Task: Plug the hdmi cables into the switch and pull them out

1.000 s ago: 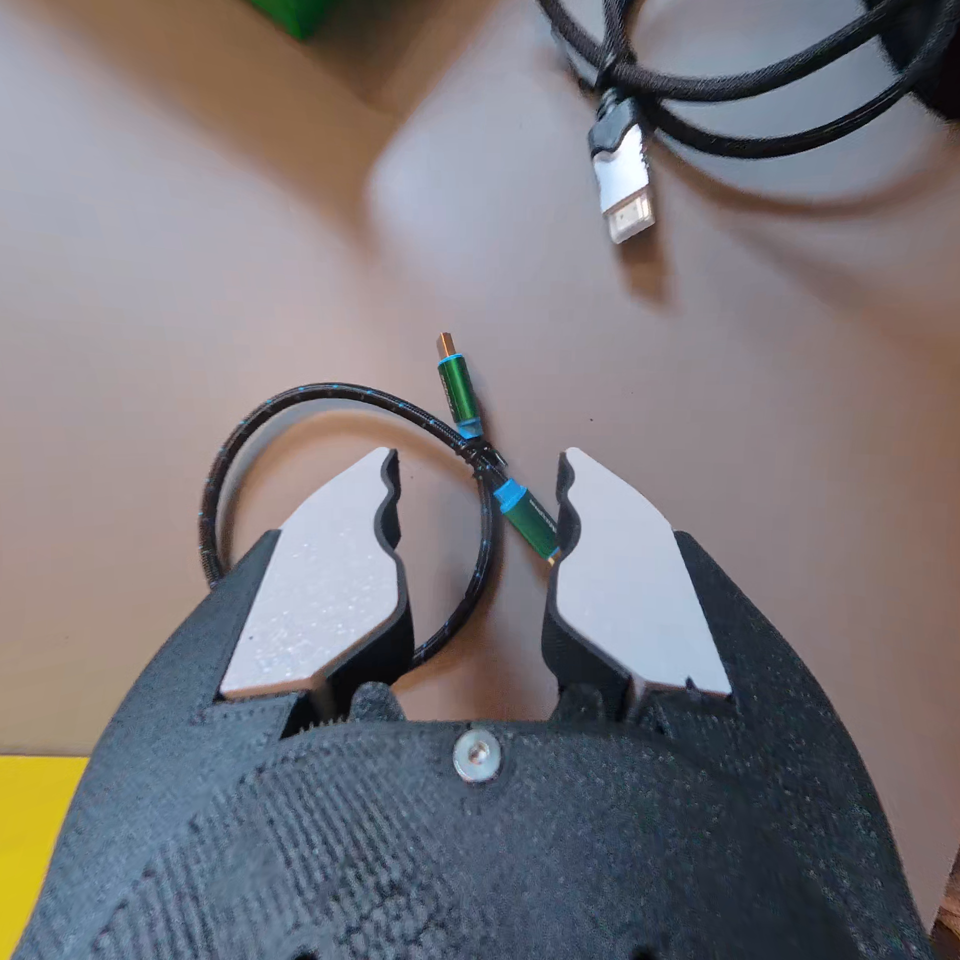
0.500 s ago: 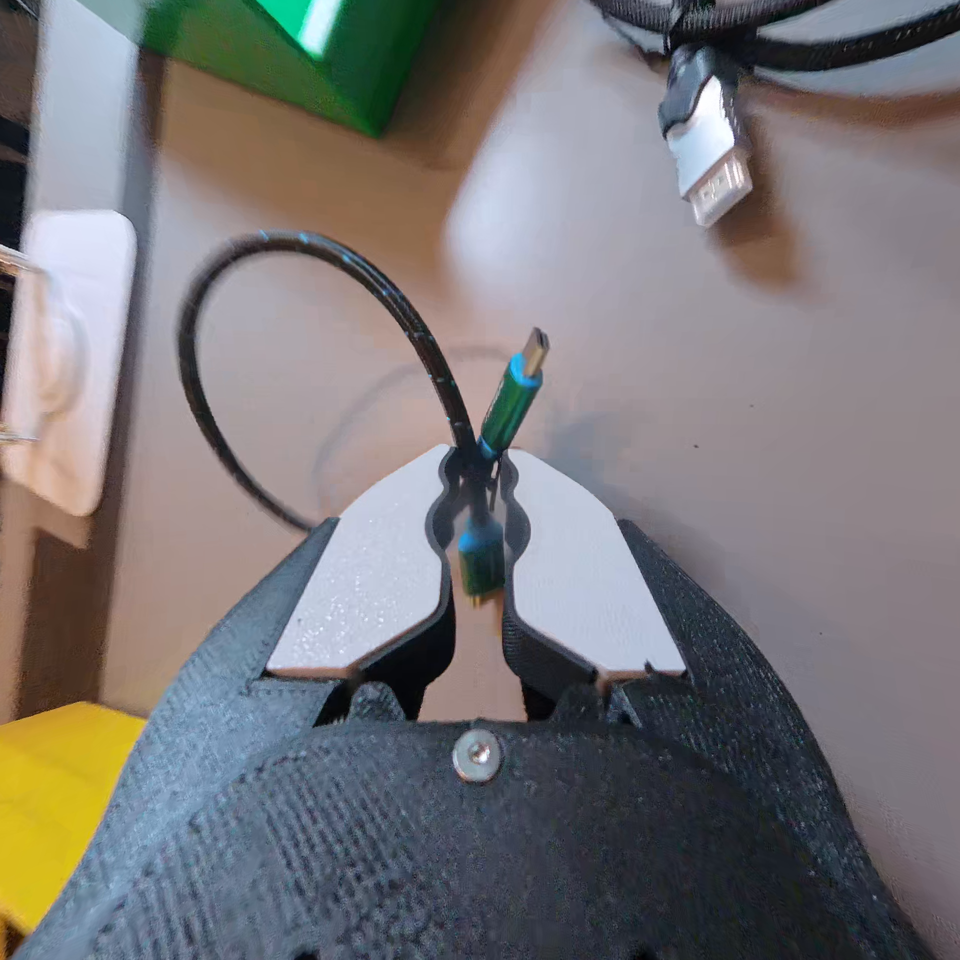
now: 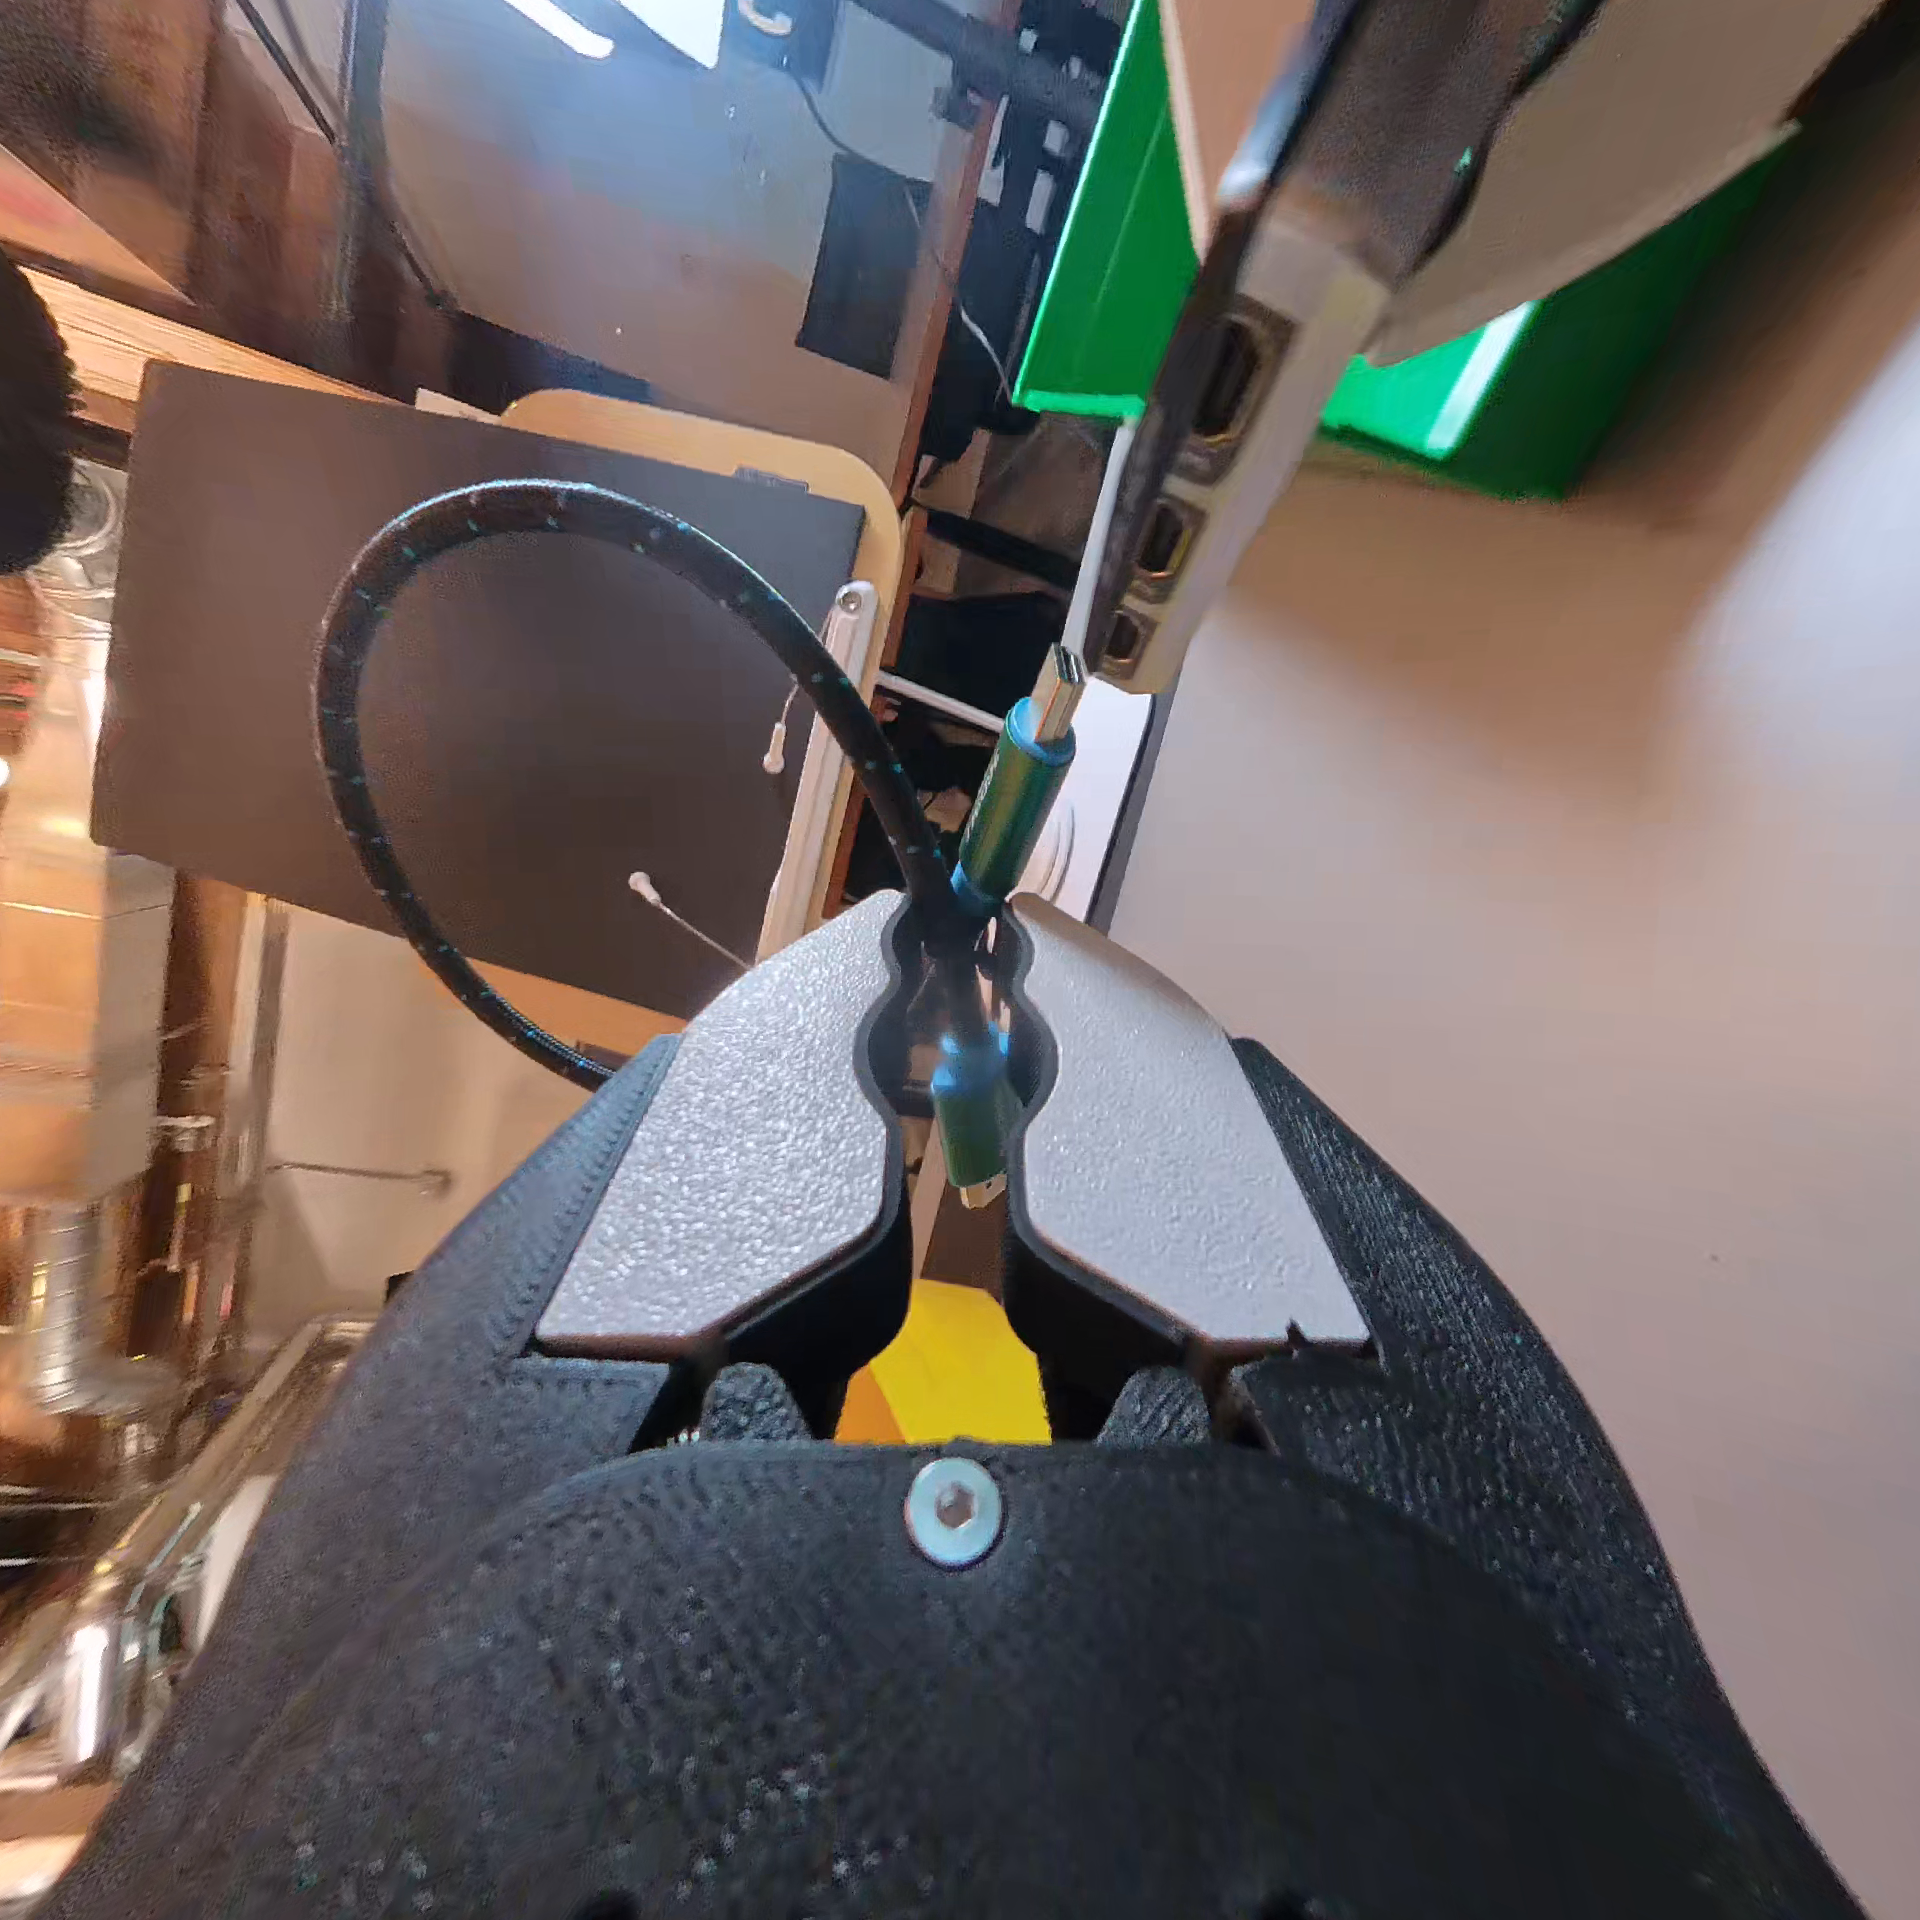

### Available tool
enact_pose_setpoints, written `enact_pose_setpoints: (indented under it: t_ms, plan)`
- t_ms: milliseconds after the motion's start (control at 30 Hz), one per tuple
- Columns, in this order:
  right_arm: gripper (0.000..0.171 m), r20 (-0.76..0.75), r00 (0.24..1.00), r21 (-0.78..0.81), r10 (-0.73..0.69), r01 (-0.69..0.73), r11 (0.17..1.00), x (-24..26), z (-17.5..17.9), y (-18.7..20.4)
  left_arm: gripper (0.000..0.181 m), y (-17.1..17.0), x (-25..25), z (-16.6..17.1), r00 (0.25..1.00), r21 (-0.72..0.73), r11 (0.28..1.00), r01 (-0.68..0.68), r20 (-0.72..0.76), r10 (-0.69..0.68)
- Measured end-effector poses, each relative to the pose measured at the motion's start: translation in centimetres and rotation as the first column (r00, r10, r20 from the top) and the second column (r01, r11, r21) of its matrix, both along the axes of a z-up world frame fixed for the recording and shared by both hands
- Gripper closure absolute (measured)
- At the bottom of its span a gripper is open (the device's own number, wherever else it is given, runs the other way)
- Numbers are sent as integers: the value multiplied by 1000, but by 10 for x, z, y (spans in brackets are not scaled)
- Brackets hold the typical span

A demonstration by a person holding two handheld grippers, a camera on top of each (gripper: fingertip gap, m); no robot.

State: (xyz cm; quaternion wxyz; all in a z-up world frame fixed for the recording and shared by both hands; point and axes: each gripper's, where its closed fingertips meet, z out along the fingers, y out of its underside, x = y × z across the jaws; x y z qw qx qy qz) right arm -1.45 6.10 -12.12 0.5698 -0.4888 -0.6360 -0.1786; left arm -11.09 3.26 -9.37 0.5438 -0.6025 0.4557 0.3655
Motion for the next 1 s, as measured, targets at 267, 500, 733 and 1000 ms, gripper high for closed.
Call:
enact_pose_setpoints:
  t_ms: [267, 500, 733, 1000]
  plan:
    - [149, 7, 999, -57, 46, -45, 997, -14, -15, -14, 167, -4, -16, -37, 997, -96, 993, -71, -19, 69]
    - [148, 6, 994, -99, 111, -110, 989, -10, -27, -17, 167, -6, -7, -51, 998, -179, 983, -51, 27, 57]
    - [148, -135, 988, -197, 79, -105, 975, 14, -12, -5, 167, -25, -19, -105, 972, -587, 810, -13, 183, 148]
    - [148, -220, 974, -261, 57, -115, 958, 29, -6, 1, 148, -75, 17, -109, 874, -775, 525, 353, 473, 110]
